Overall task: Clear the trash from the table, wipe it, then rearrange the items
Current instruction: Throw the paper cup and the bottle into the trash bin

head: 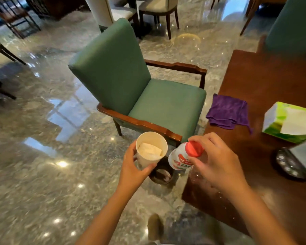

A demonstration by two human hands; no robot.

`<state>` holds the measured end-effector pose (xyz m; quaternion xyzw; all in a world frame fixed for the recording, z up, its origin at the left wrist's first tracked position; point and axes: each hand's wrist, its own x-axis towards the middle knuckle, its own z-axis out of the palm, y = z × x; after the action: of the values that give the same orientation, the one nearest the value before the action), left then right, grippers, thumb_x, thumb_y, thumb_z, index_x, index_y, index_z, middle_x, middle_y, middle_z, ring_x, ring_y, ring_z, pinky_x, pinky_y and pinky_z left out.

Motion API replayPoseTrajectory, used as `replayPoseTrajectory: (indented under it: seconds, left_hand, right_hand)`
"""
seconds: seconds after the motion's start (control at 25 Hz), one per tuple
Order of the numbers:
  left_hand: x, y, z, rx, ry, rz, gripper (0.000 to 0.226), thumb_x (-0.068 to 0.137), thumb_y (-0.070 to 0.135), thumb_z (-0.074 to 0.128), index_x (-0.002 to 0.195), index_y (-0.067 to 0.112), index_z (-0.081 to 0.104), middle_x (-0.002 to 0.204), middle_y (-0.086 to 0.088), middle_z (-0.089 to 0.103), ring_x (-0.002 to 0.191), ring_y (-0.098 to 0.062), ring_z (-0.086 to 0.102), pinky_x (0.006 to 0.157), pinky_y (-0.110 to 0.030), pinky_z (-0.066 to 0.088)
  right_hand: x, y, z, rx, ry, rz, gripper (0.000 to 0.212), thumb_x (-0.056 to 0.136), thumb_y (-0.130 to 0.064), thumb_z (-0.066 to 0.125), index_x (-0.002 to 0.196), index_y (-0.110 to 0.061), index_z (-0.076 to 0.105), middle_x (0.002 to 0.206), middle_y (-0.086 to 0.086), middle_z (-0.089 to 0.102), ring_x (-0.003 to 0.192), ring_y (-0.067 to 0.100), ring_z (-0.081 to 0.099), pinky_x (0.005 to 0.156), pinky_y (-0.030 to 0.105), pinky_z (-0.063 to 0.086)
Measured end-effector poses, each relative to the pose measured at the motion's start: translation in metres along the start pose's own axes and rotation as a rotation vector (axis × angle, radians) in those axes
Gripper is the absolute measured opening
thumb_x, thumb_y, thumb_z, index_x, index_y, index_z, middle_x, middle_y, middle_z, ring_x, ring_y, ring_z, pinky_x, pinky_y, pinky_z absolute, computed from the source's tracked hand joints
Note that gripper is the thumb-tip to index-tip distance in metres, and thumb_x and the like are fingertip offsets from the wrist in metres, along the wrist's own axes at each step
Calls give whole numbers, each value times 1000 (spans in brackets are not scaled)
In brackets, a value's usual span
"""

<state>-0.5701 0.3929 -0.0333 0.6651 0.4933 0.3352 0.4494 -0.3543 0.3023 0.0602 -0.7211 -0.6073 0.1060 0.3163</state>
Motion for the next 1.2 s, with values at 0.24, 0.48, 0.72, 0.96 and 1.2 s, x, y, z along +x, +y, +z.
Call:
replayPoseTrajectory:
  seconds: [0.24,0.48,0.72,0.96,1.2]
  left_hand:
    - [59,-63,-11,10,-73,-93,72,63,33,83,119,56,44,121,30,53,115,6,49,88,-11,43]
    - [98,-139,-14,35,-209,-162,68,63,31,79,116,55,43,119,26,53,111,12,48,83,0,37]
    - [149,-264,12,145,-451,-146,73,64,23,83,124,35,44,120,13,51,115,-7,48,96,-38,46]
    - [174,-403,82,218,-580,-76,68,64,29,81,123,32,48,120,6,54,113,-13,51,90,-34,47]
    - [173,-503,139,308,-678,-42,78,69,28,80,136,25,39,129,1,46,114,-6,43,92,-22,34]
  right_hand:
    - [36,-6,99,61,39,160,40,69,-16,76,105,-25,61,93,-4,55,85,18,56,61,32,48]
    - [40,12,210,24,52,443,35,72,-17,75,104,-23,62,94,-1,56,89,21,56,64,34,50]
    - [33,73,345,-18,27,701,37,72,-16,71,105,-26,60,97,-2,55,91,23,57,68,36,50]
    - [6,163,472,-125,-83,785,27,76,-20,70,99,-25,58,100,1,56,91,26,57,66,38,49]
    - [-18,242,545,-278,-261,716,24,85,-33,59,106,-25,52,105,1,52,93,21,57,67,33,48]
